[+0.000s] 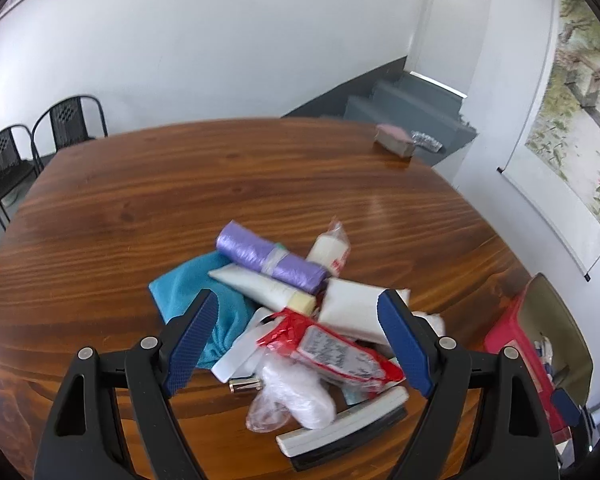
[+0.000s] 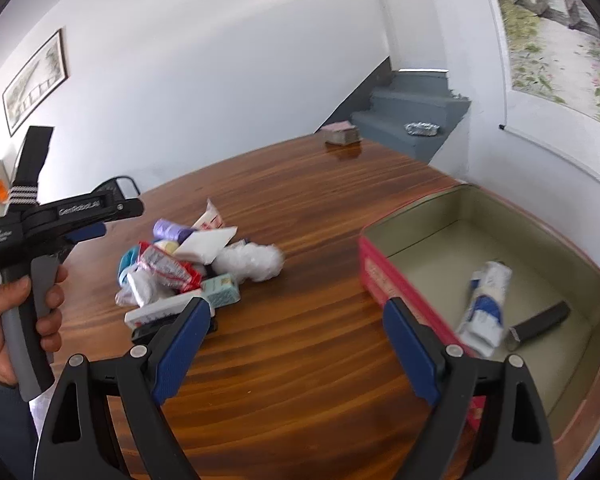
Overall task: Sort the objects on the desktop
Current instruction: 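Withdraw both tools from the tin box back over the pile, then grasp the blue cloth bag with the left tool while the right tool grasps the red snack packet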
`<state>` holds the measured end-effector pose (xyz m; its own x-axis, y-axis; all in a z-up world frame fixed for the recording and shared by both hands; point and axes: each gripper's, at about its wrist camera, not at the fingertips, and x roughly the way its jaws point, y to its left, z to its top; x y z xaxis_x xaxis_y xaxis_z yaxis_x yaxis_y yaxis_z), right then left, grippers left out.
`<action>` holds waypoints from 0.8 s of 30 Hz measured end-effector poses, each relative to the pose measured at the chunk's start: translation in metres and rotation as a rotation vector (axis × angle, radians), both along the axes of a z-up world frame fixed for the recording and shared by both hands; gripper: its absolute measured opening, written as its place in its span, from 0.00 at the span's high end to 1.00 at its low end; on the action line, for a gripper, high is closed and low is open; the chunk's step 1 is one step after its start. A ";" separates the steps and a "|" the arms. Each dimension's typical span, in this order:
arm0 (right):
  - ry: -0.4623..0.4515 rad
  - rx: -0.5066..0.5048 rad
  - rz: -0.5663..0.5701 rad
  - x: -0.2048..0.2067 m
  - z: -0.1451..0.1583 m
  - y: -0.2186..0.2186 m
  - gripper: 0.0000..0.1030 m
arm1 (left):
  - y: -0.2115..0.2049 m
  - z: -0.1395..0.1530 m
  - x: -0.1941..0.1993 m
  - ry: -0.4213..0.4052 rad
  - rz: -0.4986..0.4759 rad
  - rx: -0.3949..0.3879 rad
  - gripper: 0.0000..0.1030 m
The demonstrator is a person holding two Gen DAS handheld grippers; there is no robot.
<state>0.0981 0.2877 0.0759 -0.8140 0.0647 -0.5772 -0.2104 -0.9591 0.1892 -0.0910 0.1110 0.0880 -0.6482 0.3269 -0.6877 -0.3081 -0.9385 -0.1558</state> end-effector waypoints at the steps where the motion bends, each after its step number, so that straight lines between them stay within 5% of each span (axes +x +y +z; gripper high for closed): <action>1: -0.005 0.000 0.009 -0.002 -0.001 -0.002 0.12 | -0.003 -0.003 -0.003 -0.010 0.009 0.000 0.18; 10: -0.014 0.070 0.183 -0.044 0.003 -0.038 0.12 | -0.045 -0.009 -0.022 -0.023 0.114 -0.004 0.18; 15: -0.048 0.103 0.298 -0.082 -0.005 -0.066 0.12 | -0.060 -0.012 -0.033 0.013 0.165 -0.078 0.18; 24: -0.073 0.146 0.391 -0.139 -0.017 -0.096 0.12 | -0.079 -0.041 -0.054 -0.100 0.184 -0.051 0.18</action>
<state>-0.0408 0.1915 0.0591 -0.7507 -0.1555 -0.6420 0.1666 -0.9851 0.0438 -0.1449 0.0316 0.0472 -0.6216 0.1725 -0.7641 -0.1164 -0.9850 -0.1277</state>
